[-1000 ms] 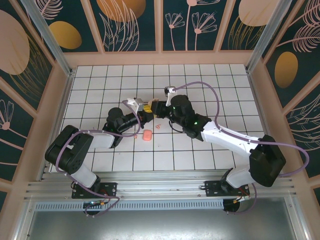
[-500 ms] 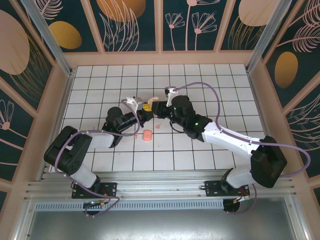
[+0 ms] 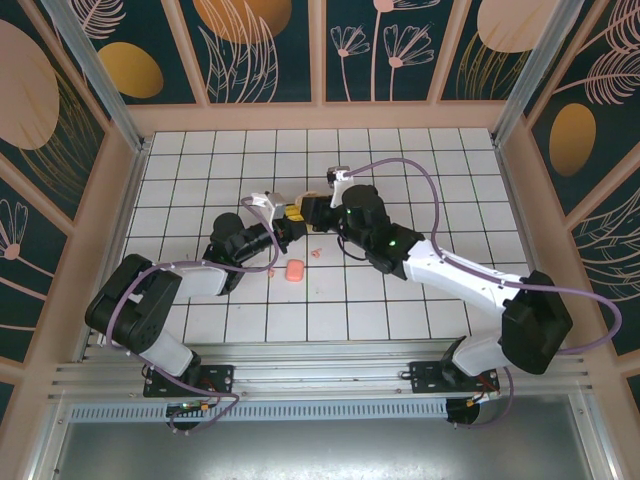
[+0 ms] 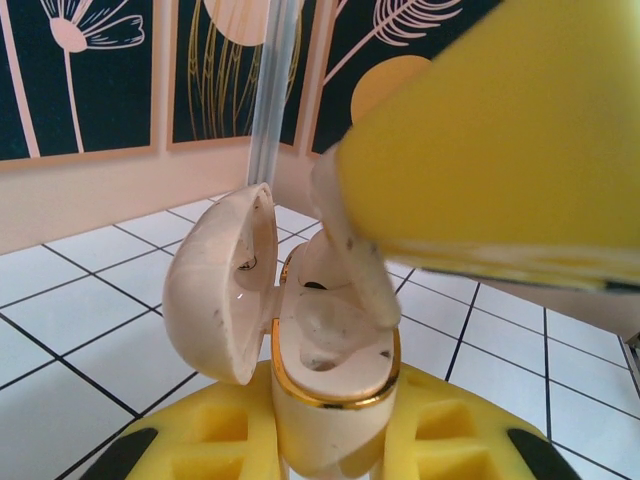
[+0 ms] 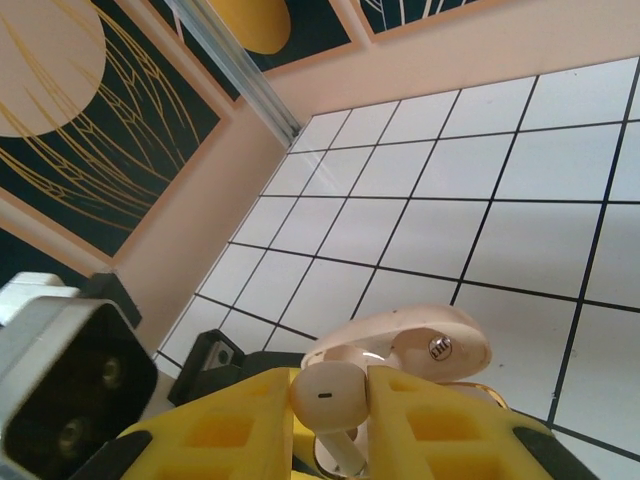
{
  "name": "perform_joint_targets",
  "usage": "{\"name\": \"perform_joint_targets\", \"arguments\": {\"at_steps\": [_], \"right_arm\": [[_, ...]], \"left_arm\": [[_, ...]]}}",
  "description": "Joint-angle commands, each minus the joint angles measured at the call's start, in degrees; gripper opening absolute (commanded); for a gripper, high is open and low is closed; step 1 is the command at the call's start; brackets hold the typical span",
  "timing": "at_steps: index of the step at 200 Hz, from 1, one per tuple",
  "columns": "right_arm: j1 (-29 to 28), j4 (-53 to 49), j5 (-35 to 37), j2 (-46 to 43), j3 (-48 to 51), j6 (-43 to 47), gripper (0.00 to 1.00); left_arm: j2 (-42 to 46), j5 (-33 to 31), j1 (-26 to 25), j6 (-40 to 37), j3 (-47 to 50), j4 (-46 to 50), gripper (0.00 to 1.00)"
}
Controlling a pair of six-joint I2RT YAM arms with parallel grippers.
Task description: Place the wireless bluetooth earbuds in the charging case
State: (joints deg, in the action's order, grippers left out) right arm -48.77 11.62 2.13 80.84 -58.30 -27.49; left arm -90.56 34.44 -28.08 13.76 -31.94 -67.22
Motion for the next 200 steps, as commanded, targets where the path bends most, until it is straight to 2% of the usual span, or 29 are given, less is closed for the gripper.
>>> {"name": "perform_joint_targets", "arguments": {"at_steps": [1, 73, 127, 200], "right_arm": [[-0.53, 0.53, 1.12, 1.32, -1.90, 0.81, 0.24], [-0.88, 0.69, 1.48, 2.17, -0.98, 0.63, 0.24], [-2.13, -0.40, 5.04, 3.09, 0.22, 1.29, 0.24], [-2.63, -2.25, 8.20, -0.58, 3.63, 1.30, 0.24]], "left_arm": [[1.92, 1.29, -0.18, -0.83, -1.72, -2.32, 0.12], [1.97, 1.58, -0.20, 0.48, -2.88, -2.83, 0.12], [2.42, 1.36, -0.22, 2.07, -3.37, -3.95, 0.13], [2.85, 0.81, -0.16, 3.37, -3.74, -4.89, 0.13]]}}
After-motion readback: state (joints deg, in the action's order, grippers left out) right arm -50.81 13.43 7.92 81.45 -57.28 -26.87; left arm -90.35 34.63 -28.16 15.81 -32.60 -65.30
